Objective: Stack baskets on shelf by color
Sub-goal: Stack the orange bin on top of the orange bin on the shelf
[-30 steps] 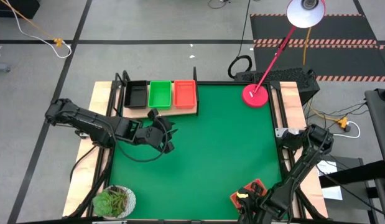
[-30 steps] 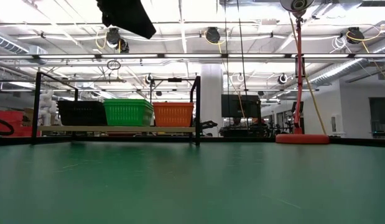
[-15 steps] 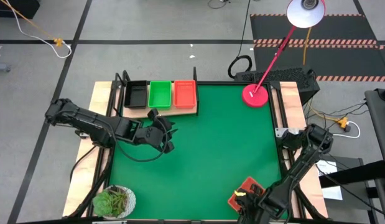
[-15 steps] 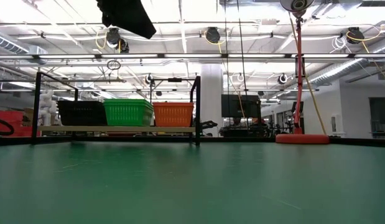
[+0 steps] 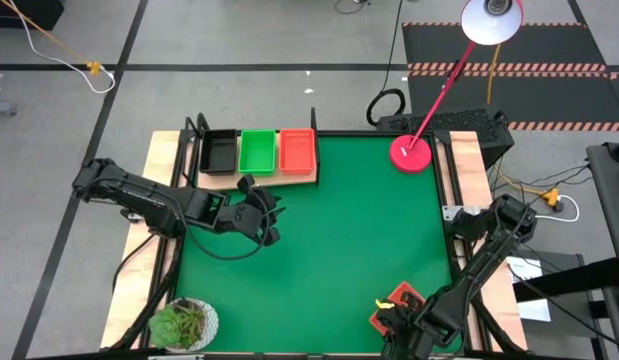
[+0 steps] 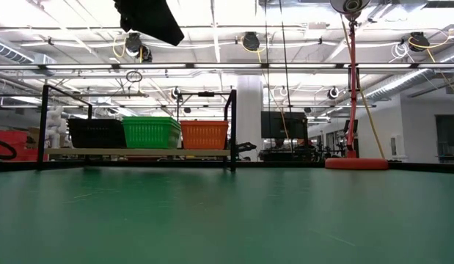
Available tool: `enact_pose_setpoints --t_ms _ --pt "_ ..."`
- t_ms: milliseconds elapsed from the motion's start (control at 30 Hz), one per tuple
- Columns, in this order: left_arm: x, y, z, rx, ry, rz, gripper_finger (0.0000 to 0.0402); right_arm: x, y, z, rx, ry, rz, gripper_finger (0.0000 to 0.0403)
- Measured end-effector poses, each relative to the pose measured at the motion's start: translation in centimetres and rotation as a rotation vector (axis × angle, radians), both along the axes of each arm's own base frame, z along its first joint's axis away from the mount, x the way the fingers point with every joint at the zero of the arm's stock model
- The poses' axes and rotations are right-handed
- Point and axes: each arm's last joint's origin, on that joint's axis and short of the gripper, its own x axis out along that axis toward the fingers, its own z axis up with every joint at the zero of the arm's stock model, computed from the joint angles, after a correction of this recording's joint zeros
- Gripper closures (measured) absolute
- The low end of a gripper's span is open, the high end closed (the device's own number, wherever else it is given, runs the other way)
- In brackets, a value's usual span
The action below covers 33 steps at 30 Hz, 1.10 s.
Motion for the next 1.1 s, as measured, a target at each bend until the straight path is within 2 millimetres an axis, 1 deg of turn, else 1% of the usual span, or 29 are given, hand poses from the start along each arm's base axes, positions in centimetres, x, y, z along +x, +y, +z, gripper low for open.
enact_pose_setpoints --t_ms 200,333,433,533,600,667,733,867,967,1100 --pt "0.0 0.0 0.0 -0.002 -0.001 0.001 0.0268 0.2 0.4 -1.1 -0.016 0.024 0.004 0.0235" --pt "0.0 0.0 0.0 -0.002 -0.002 0.001 0.0268 0.3 0.5 -1.7 -0.013 0.059 0.017 0.0255" --pt "0.0 0.0 0.0 -0.002 -0.002 0.001 0.0268 0.2 0.3 -1.9 -0.033 0.089 0.019 0.0287" --pt "0.0 0.0 0.0 -0.002 -0.002 0.001 0.0268 0.3 -0.1 -2.0 -0.054 0.103 0.045 0.0335" --pt "0.0 0.0 0.0 -0.002 -0.002 0.001 0.0268 0.6 -0.4 -1.8 -0.055 0.111 0.092 0.0372" --pt "0.0 -0.1 0.0 -0.002 -0.002 -0.002 0.0268 1.1 -1.0 -1.4 -0.064 0.112 0.155 0.0392" --pt "0.0 -0.2 0.0 -0.002 -0.002 -0.008 0.0268 1.6 -1.9 -0.6 -0.101 0.107 0.201 0.0391" --pt "-0.2 -0.7 0.0 0.004 0.003 -0.032 0.0268 2.8 -4.6 1.6 -0.19 0.134 0.293 0.0397" --pt "-0.2 -1.1 0.0 0.006 0.004 -0.046 0.0268 3.7 -6.9 3.7 -0.261 0.123 0.385 0.0397" --pt "-0.3 -1.4 0.0 0.008 0.006 -0.062 0.0268 5.1 -10.7 6.7 -0.388 0.069 0.493 0.0399"
